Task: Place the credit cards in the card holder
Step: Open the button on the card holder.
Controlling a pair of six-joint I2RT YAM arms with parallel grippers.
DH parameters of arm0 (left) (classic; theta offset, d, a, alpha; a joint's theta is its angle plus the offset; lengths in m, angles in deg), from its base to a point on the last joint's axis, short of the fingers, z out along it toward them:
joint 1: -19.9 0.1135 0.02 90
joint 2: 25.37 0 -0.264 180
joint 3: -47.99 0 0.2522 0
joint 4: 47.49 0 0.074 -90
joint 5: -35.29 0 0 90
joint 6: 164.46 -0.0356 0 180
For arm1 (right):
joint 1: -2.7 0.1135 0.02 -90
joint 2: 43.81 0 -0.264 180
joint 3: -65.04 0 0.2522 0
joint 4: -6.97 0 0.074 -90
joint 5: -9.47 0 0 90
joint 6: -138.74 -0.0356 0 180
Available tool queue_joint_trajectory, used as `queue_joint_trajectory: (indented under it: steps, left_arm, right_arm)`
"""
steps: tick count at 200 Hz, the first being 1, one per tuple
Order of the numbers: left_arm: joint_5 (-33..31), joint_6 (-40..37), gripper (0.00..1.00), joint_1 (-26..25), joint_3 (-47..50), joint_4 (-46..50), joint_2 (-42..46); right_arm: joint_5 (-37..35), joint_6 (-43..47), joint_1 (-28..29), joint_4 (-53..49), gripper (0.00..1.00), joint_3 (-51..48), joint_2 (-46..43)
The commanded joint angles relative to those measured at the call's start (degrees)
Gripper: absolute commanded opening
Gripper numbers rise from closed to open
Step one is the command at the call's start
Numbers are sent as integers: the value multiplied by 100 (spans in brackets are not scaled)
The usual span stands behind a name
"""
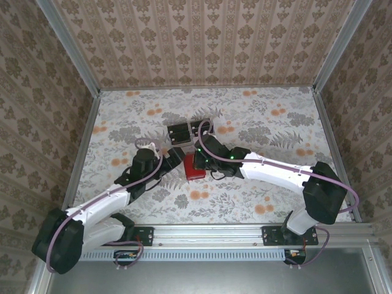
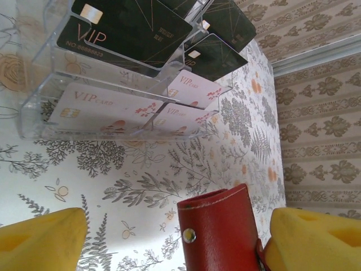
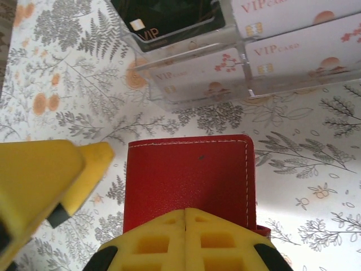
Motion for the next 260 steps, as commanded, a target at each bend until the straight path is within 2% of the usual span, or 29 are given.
queue_joint_trajectory:
  steps: [1, 45, 81, 106, 117, 135, 186, 226, 239, 260]
  left_arm:
    - [-28, 290, 90, -95, -12, -484, -89]
    - [-160, 461, 78, -220, -17, -760, -199]
    - [-236, 502, 58, -348, -46, -986, -371]
    - [-274, 492, 39, -419, -52, -1223, -555]
    - [-271, 444, 26, -431, -52, -1283, -627]
    - [-322, 246, 0, -432, -7, -1270, -660]
    - [-584, -490, 0, -432, 301, -1072, -387]
    - [-534, -656, 0, -435, 406, -1271, -420]
    - [-514, -659, 0, -440, 397, -1302, -436]
    - [-505, -678, 0, -440, 379, -1302, -430]
  right_arm:
    - [66, -121, 65, 115, 0, 259, -121]
    - [78, -191, 125, 222, 0, 294, -156]
    - [116, -234, 161, 310, 0, 281, -155]
    - [118, -243, 169, 348, 0, 191, -161]
    - [86, -233, 174, 360, 0, 113, -177]
    - [-61, -205, 123, 332, 0, -126, -290]
    - [-51, -419, -328, 700, 0, -1395, -752]
    - [251, -410, -339, 1198, 0, -1670, -661]
    - [333, -413, -334, 1310, 18, -1696, -595]
    - [410, -440, -335, 1415, 32, -1722, -528]
